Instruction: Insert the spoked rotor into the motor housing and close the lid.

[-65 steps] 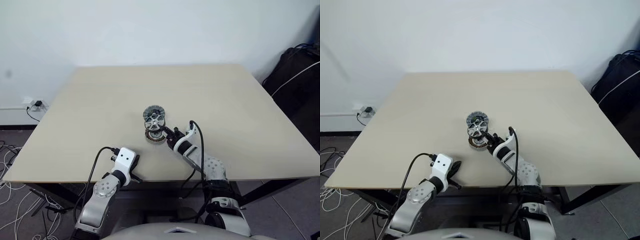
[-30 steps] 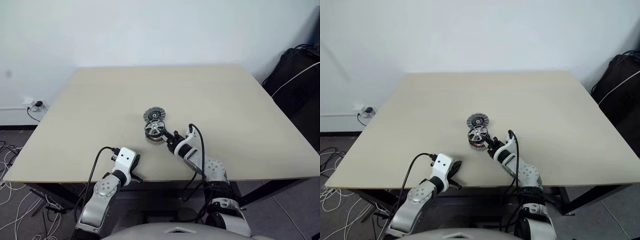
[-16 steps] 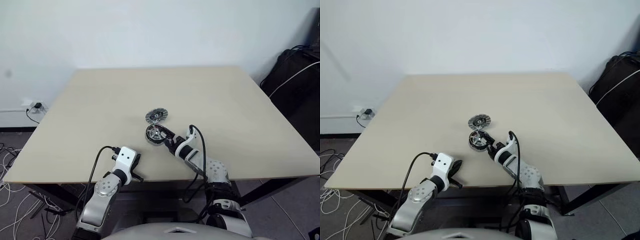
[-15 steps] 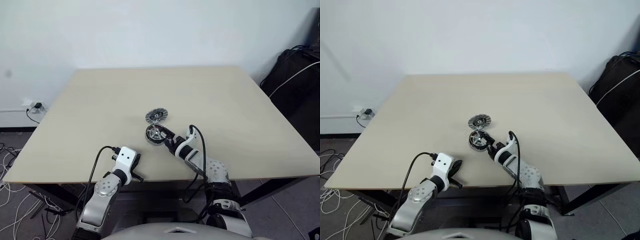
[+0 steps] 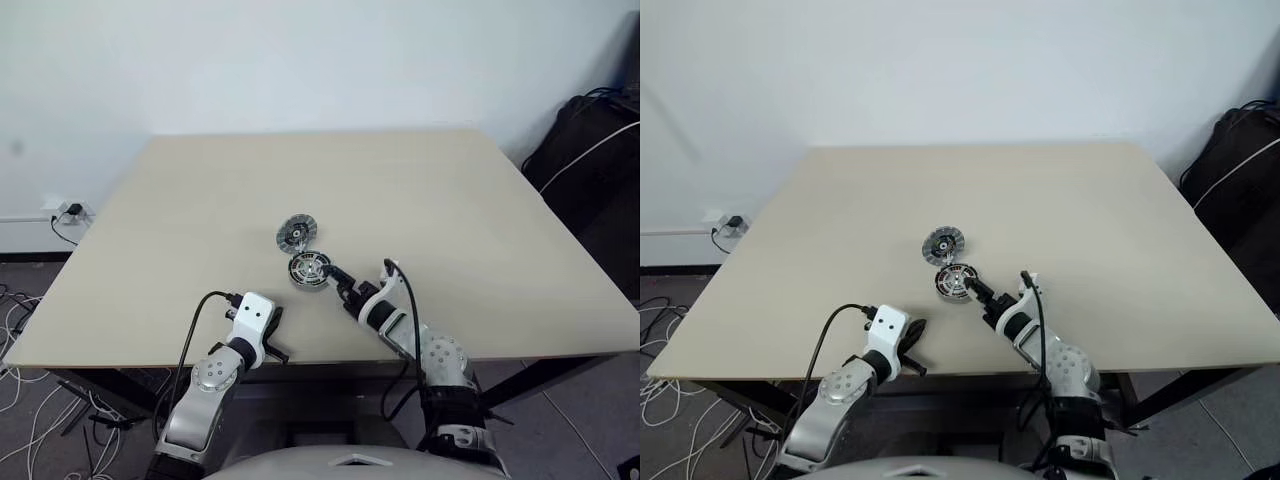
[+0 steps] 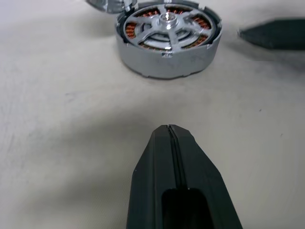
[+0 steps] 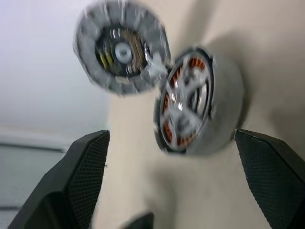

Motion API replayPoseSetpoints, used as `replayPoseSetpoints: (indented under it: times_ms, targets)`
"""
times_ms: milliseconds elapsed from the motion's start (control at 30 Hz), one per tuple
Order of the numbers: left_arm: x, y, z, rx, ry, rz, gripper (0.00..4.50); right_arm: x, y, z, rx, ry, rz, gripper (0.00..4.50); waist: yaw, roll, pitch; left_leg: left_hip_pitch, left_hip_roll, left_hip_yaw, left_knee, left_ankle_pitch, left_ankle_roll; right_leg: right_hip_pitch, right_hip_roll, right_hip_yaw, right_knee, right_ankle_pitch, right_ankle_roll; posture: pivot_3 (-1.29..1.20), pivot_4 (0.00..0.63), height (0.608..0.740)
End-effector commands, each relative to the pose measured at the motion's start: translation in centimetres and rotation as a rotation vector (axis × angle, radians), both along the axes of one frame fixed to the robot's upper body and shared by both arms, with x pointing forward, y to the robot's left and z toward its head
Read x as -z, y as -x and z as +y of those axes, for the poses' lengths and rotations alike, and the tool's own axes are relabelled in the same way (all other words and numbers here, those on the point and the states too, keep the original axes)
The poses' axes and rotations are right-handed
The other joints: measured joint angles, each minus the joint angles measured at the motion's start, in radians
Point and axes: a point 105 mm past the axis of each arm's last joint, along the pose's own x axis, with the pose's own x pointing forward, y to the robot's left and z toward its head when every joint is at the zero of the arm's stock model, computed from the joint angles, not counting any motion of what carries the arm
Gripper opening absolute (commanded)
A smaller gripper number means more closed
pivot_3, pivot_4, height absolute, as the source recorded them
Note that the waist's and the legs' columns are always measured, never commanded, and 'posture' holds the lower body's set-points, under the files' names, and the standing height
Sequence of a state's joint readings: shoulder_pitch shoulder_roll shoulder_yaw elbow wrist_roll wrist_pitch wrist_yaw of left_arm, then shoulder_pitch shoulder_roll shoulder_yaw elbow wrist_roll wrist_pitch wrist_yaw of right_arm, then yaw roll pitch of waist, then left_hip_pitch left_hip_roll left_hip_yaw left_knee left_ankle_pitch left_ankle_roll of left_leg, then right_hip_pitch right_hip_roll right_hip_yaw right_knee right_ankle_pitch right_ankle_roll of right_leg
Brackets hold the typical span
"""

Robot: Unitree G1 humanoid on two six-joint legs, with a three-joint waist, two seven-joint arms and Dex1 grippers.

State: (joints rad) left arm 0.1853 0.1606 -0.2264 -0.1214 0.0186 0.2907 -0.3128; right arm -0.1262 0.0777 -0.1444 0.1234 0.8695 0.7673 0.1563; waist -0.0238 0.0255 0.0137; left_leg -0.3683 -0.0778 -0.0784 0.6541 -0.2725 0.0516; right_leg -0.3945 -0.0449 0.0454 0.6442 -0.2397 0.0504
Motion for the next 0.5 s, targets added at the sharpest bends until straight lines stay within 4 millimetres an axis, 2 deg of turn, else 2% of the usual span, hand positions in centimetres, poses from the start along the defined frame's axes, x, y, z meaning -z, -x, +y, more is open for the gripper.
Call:
replayPoseSetpoints:
  times_ms: [33,100,233,333,500]
  targets:
    - [-1.1,-0.6,-0.2,0.004,0.015,-0.051,0.0,-3.1,-0.7,1.3,0.002,0.166,-0.2,4.46,0.001,0.0,0.0,0.0,0.0,0.0,0.0,0.0,0.0,0.0,0.0,0.0,0.0,-0.001,0.002,0.0,0.0,0.74]
    - [-1.1,-0.6,-0.2,0.004,0.016,-0.052,0.0,-3.7,-0.9,1.4,-0.016,0.351,-0.318,4.46,0.001,-0.001,0.0,0.0,0.0,0.0,0.0,0.0,0.0,0.0,0.0,0.0,0.0,-0.003,0.005,0.0,0.0,0.74]
    - [-1.1,-0.8,-0.4,0.01,0.017,-0.058,0.0,-4.6,-0.8,2.7,-0.107,0.586,-0.509,4.46,0.004,-0.002,0.001,0.0,0.0,0.0,0.0,0.0,-0.001,0.0,0.0,0.0,0.0,-0.003,0.005,0.0,0.0,0.74]
    - [-1.1,-0.9,-0.6,0.011,0.017,-0.064,0.0,-4.7,-1.0,3.4,-0.168,0.721,-0.603,3.89,0.009,-0.004,0.002,0.0,0.0,0.0,0.0,0.0,-0.002,0.0,0.0,-0.001,0.0,0.0,0.0,0.0,0.0,0.74]
    - [-1.1,-1.0,-0.7,0.001,0.014,-0.077,0.0,-3.7,-2.1,3.4,-0.205,0.916,-0.642,2.23,0.012,-0.008,0.005,0.001,0.0,0.0,0.0,0.001,-0.003,0.0,0.001,-0.001,0.0,0.0,0.0,0.0,0.0,0.74]
